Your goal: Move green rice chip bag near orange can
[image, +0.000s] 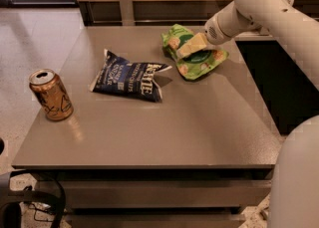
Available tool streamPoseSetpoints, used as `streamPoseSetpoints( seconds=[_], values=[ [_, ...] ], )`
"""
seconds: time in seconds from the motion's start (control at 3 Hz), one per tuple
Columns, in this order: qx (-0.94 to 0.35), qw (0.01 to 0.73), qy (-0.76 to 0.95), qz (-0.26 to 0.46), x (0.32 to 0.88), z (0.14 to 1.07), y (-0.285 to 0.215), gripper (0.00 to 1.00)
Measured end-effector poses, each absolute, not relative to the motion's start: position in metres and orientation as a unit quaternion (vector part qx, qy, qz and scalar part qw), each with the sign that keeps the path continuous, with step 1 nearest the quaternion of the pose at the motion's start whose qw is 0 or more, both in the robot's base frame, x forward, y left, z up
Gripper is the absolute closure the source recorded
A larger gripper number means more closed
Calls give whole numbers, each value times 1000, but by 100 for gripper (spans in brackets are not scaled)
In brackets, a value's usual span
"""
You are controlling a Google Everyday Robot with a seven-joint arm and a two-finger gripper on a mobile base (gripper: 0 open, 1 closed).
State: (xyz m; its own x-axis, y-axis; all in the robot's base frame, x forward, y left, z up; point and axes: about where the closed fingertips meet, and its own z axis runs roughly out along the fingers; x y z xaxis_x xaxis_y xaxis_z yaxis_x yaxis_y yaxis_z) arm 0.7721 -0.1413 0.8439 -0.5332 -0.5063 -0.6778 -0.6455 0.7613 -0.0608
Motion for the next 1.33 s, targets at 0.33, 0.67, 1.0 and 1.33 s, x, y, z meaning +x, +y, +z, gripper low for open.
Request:
streamPoseSetpoints(
  seconds=[0.33, 0.67, 1.0, 1.33],
  values=[
    [-332, 336, 874, 111, 763, 826, -130, 18],
    [-332, 336, 874, 111, 763, 828, -130, 20],
    [-332, 336, 874, 111, 763, 829, -130, 39],
    [-332, 336, 874, 111, 763, 831, -130, 63]
  ],
)
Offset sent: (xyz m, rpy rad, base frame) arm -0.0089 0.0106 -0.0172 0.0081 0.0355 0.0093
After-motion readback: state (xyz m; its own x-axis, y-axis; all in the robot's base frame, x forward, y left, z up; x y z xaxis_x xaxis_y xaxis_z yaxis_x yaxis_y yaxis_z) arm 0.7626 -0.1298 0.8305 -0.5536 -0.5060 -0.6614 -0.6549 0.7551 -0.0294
